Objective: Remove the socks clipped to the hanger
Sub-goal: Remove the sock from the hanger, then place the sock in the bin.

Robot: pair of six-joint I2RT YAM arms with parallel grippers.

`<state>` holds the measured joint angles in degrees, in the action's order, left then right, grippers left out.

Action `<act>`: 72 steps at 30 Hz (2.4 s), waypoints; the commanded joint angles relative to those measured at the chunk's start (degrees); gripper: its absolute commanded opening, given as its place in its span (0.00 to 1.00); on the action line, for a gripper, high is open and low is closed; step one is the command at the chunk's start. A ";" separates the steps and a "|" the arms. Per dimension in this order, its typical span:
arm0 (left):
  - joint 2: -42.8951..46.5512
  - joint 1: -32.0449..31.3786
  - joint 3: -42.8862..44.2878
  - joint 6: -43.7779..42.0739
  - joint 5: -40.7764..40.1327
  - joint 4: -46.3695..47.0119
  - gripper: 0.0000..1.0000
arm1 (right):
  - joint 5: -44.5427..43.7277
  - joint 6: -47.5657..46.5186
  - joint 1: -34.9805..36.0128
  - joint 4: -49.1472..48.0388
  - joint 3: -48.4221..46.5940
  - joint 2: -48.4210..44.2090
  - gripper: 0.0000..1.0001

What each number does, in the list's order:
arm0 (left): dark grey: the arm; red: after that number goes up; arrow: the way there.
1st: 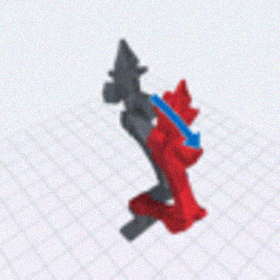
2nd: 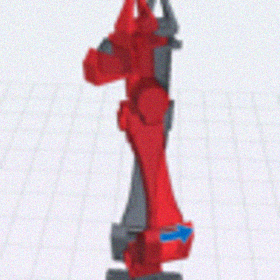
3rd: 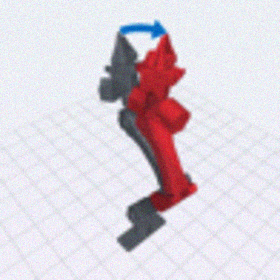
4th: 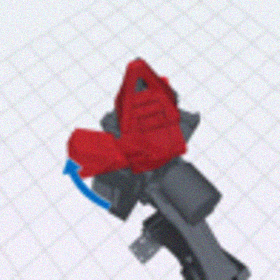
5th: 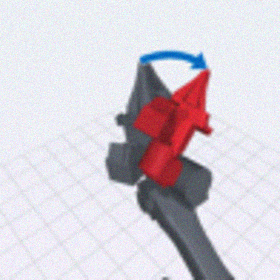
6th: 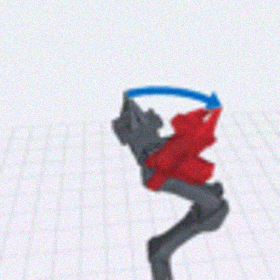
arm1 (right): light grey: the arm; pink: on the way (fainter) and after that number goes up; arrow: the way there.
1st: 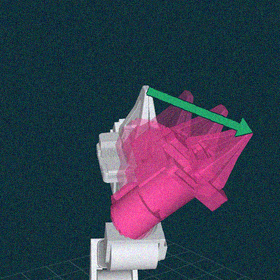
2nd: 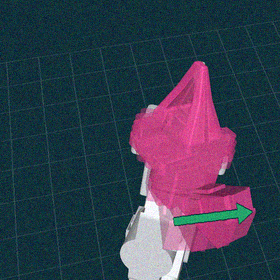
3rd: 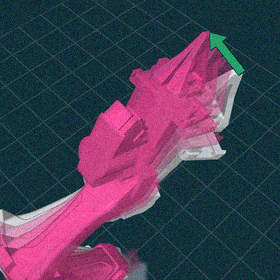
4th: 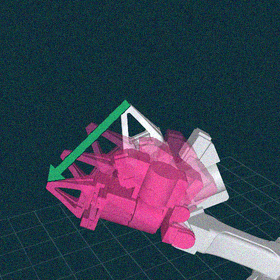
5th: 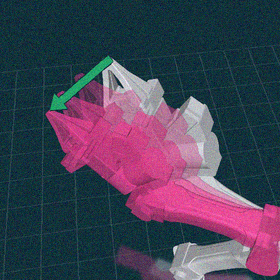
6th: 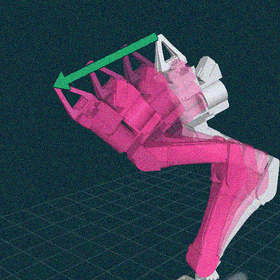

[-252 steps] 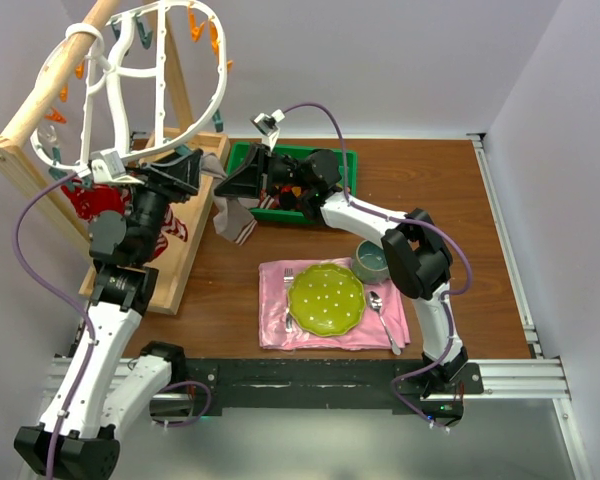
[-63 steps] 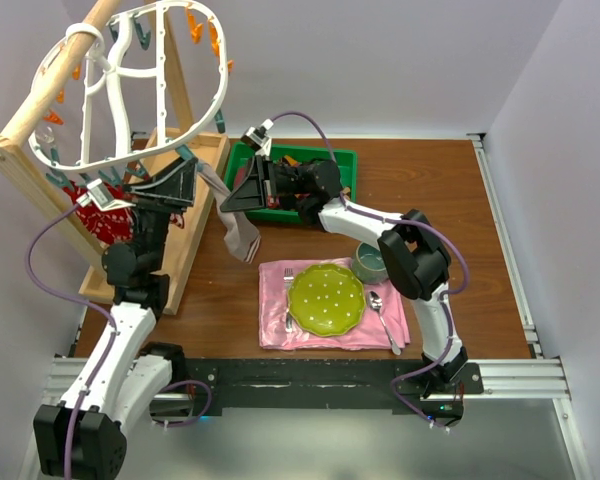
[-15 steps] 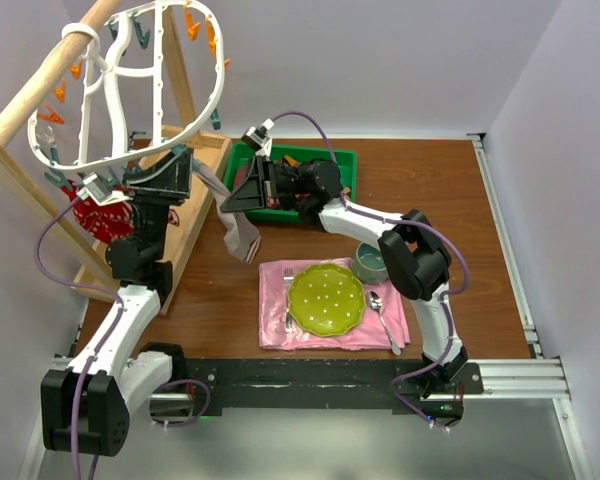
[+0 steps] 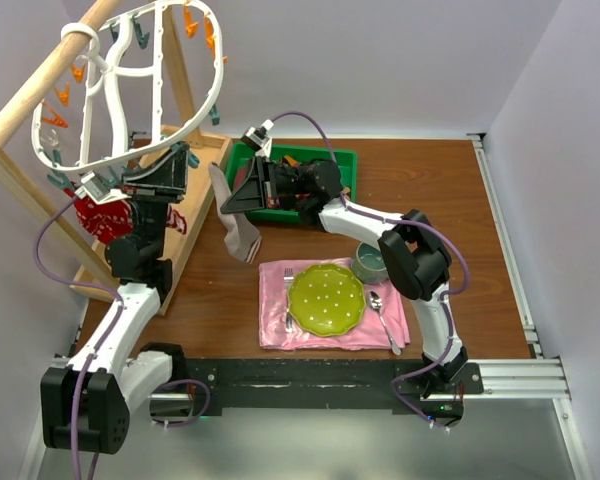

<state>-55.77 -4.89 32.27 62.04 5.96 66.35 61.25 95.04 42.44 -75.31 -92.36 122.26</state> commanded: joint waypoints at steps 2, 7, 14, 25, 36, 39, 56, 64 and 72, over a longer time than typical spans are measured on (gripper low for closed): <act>-0.04 0.23 2.71 0.01 0.90 1.51 0.07 | 0.27 -3.02 0.28 -1.78 0.51 -3.51 0.00; -0.04 0.23 3.15 0.10 1.43 0.36 0.06 | -0.96 -13.79 -0.33 8.31 4.37 -6.93 0.00; 1.54 0.23 3.94 -1.74 3.44 -5.50 0.50 | -9.65 -46.24 -0.34 52.03 2.01 -13.79 0.00; 7.07 -0.30 4.29 -7.98 8.88 -20.97 0.68 | -16.07 -55.49 -0.42 62.90 1.74 -14.33 0.00; 14.80 -1.44 2.97 -15.80 16.80 -33.81 0.69 | -22.31 -59.19 -3.40 66.78 0.60 -13.36 0.00; 17.26 -1.44 3.67 -18.35 17.86 -39.00 0.69 | -23.54 -58.92 -5.68 66.52 -0.36 -12.92 0.00; 28.87 -1.44 3.24 -21.26 22.69 -57.20 0.69 | -37.61 -58.04 -12.64 60.81 -24.98 6.76 0.00; 30.02 -1.44 4.02 -22.75 21.91 -62.30 0.69 | -41.65 -59.80 -12.46 61.52 -14.37 11.96 0.00; 29.31 -1.44 8.59 -24.77 21.29 -66.26 0.69 | -44.11 -63.23 -12.29 67.13 -12.42 7.57 0.40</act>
<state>-26.37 -6.13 36.34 39.16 26.81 2.02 19.84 34.85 29.89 -8.03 -104.71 136.57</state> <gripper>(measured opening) 0.692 0.289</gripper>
